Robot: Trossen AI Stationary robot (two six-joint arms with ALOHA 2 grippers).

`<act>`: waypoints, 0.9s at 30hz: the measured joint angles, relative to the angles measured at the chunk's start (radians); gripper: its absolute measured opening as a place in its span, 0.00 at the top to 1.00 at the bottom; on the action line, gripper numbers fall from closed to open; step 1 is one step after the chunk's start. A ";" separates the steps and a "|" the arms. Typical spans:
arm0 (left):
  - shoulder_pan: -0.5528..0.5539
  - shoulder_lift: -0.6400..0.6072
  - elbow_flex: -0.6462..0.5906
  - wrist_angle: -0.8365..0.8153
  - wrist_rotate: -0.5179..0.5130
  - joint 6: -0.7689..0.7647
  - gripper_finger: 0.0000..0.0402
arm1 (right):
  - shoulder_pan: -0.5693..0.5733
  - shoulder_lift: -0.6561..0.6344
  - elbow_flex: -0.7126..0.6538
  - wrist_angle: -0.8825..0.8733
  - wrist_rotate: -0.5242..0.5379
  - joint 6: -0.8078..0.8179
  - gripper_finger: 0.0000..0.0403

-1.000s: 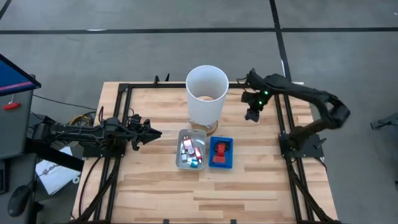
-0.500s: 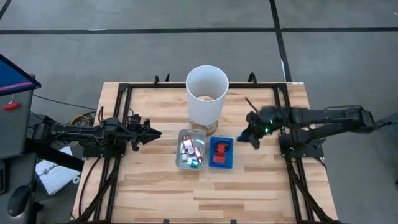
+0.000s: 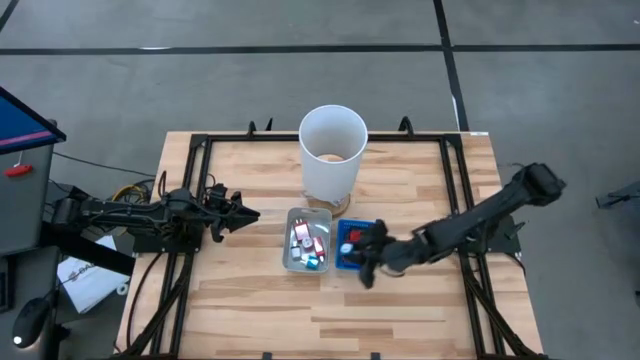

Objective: Pick & Place Office items
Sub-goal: Put the blue charger adapter into the gray bin

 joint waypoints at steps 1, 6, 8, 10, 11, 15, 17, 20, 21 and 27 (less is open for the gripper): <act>0.000 0.000 0.000 0.000 0.000 0.000 0.77 | 0.000 0.047 0.041 0.000 0.015 -0.015 0.70; 0.000 0.000 0.000 0.001 0.000 -0.001 0.77 | -0.035 0.240 0.237 -0.001 0.048 -0.051 0.70; 0.000 0.000 0.000 0.002 0.000 0.000 0.77 | -0.055 0.306 0.297 -0.005 0.062 -0.051 0.70; 0.000 0.000 0.000 0.002 0.000 0.000 0.77 | -0.078 0.361 0.343 -0.006 0.084 -0.044 0.70; 0.000 0.000 0.000 0.002 0.000 0.000 0.77 | -0.090 0.384 0.363 -0.006 0.091 -0.040 0.70; 0.000 0.000 0.000 0.001 0.002 0.014 0.77 | -0.134 0.452 0.400 -0.004 0.102 0.009 0.70; 0.000 0.000 0.000 0.000 0.004 0.032 0.77 | -0.153 0.472 0.400 -0.005 0.098 0.024 0.70; 0.000 0.000 0.000 -0.004 0.006 0.053 0.77 | -0.180 0.488 0.400 -0.002 0.081 0.028 0.70; 0.000 0.000 0.000 -0.005 0.006 0.054 0.77 | -0.189 0.488 0.400 -0.002 0.067 0.026 0.70; 0.000 0.000 0.000 -0.008 0.019 0.061 0.77 | -0.237 0.487 0.397 -0.058 0.012 0.005 0.70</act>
